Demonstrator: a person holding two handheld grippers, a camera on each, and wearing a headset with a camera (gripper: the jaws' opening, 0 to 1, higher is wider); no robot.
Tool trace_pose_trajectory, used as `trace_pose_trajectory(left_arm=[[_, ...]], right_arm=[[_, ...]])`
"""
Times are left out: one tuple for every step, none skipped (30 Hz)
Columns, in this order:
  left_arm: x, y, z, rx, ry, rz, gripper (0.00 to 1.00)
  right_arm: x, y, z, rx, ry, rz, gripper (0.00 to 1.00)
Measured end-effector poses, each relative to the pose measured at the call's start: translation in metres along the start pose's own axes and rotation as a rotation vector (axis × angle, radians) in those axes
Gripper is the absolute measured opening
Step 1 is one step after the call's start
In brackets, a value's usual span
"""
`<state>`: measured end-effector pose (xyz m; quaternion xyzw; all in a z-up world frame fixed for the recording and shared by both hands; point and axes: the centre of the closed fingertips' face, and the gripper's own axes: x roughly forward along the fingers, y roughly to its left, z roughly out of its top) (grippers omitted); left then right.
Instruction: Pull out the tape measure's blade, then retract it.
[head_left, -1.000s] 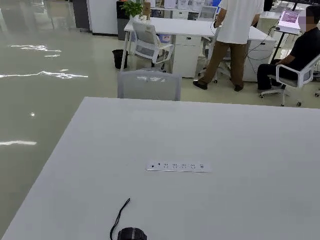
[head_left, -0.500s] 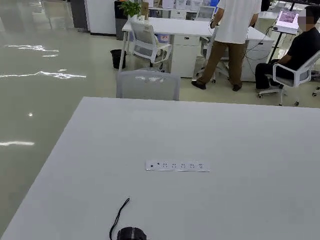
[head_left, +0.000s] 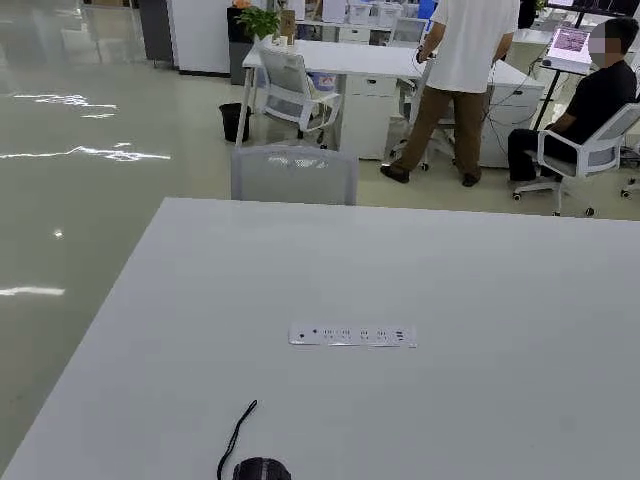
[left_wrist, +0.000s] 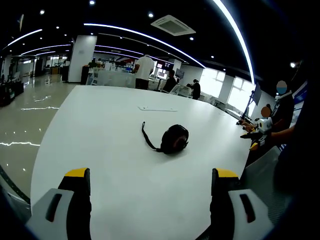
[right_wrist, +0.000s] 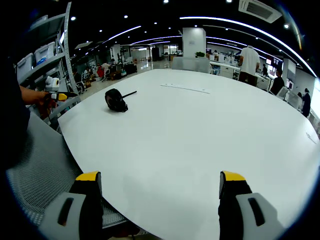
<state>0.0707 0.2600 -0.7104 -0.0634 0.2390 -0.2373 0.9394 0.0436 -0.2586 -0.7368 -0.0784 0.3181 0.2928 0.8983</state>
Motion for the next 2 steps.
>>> trace_pose_trajectory(left_arm=[[-0.0001,0.0013,-0.0004,-0.002,-0.002,0.0,0.99],[-0.0002,0.0016,-0.0008,-0.003,-0.002,0.0,0.99]], right_arm=[[-0.0002,-0.0009,0.0006,-0.001,-0.001,-0.001,1.0],[-0.0003,-0.0013,0.001,-0.004,0.0,-0.002,1.0]])
